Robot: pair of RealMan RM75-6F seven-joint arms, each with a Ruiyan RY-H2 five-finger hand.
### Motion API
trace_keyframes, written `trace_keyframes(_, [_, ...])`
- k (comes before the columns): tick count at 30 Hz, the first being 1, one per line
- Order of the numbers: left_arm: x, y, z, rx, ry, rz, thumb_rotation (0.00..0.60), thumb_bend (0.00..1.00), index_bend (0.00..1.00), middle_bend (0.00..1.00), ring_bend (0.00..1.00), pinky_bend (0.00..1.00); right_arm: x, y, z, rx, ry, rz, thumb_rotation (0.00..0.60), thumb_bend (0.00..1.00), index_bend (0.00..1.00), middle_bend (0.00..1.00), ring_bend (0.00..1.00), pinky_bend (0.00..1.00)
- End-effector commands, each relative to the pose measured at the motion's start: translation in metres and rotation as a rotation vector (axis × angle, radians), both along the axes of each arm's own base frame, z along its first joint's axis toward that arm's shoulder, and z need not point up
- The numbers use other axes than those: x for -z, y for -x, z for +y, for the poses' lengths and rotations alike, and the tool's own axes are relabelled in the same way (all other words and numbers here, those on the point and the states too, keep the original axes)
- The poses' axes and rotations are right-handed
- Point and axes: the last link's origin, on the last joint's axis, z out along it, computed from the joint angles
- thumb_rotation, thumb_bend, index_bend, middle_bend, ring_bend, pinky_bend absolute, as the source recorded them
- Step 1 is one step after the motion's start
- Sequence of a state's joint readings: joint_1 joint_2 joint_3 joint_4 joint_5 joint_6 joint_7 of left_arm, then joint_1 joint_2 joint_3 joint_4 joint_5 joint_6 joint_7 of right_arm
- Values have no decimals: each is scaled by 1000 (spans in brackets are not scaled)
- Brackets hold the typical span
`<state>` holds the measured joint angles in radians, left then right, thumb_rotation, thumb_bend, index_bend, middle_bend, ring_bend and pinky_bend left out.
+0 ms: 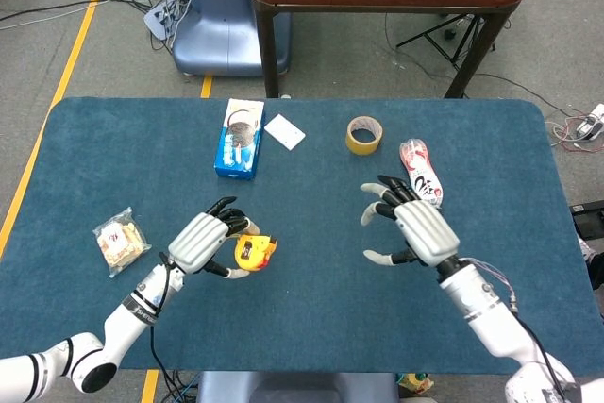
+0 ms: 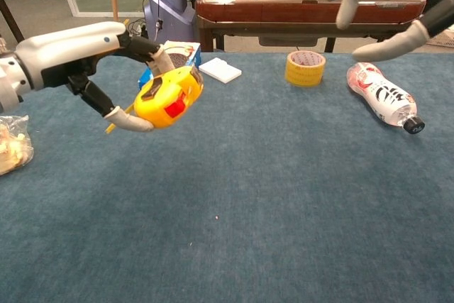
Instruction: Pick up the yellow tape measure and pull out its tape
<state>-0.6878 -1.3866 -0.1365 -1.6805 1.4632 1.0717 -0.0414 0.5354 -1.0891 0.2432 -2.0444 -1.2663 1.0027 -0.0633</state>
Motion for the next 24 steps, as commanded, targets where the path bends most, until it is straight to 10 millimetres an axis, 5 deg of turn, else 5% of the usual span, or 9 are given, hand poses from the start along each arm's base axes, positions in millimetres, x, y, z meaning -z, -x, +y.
trace_keyframes(1, [-5,-12,0,11,-17,-16,600,137,498,486,246,44,14,-16,-6,-17,-41,-21,600,235,445,144,14,24])
trace_keyframes(24, [-3,-37,-3,26,-20,-24,600,137,494,486,245,44,64,-75,-27,-36,-158,-107,600,226,445,118,0,12])
